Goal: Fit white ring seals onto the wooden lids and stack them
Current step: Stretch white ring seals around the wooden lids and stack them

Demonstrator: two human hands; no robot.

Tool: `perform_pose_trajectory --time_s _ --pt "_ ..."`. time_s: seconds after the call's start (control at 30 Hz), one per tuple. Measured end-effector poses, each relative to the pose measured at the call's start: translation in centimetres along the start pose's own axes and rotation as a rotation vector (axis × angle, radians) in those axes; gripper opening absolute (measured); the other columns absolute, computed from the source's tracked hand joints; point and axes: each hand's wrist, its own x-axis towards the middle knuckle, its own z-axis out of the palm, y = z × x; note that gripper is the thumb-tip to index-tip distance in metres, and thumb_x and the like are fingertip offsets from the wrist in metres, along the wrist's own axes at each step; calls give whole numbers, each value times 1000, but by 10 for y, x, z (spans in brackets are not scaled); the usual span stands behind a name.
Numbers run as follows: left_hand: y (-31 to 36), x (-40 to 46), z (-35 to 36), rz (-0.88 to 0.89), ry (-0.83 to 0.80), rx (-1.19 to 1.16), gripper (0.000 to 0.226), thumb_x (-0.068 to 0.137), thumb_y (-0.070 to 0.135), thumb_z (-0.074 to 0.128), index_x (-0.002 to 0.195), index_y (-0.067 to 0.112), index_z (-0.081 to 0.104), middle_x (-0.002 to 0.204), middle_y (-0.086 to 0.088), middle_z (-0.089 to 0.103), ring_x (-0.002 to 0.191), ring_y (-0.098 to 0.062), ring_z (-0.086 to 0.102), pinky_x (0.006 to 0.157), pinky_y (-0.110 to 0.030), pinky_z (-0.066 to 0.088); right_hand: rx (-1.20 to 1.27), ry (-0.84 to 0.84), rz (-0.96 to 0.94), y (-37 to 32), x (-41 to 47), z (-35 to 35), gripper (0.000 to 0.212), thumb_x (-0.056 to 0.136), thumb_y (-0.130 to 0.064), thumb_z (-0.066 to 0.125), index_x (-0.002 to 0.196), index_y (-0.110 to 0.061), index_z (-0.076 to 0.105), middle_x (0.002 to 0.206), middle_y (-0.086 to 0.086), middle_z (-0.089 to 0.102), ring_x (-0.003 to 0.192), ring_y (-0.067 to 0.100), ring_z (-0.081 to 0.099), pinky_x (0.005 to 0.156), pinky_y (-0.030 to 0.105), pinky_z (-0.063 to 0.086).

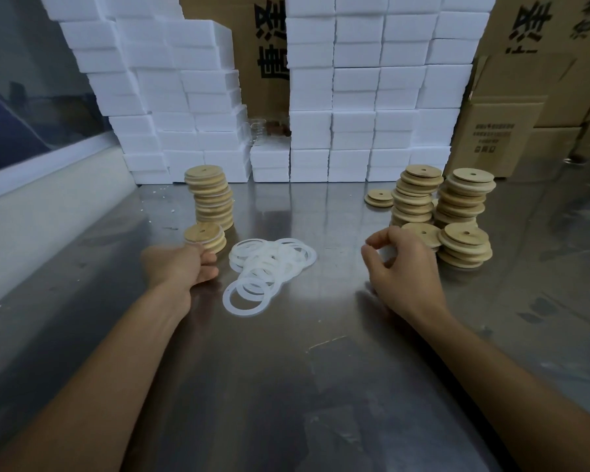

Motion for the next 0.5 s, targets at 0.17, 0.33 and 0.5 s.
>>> perform_pose_trajectory --time_s 0.17,0.33,0.5 --pt "-14 -33 10 613 -17 343 23 89 14 63 69 24 65 58 0 66 57 -17 66 61 -29 56 -400 -90 149 15 13 -10 49 89 -35 63 131 -22 41 147 6 35 110 36 56 80 46 46" --pt "-20 -53 20 945 -175 572 8 83 21 72 75 20 70 62 6 63 62 -15 59 60 -31 50 -546 -129 164 18 17 -9 47 92 -41 58 129 -18 40 141 10 37 103 39 59 72 40 42" --pt "-24 -51 20 990 -351 675 26 75 34 81 92 17 72 83 3 63 76 -17 58 71 -38 54 -514 -39 175 23 16 -15 34 91 -25 64 119 -11 50 131 10 42 94 42 58 67 39 38"
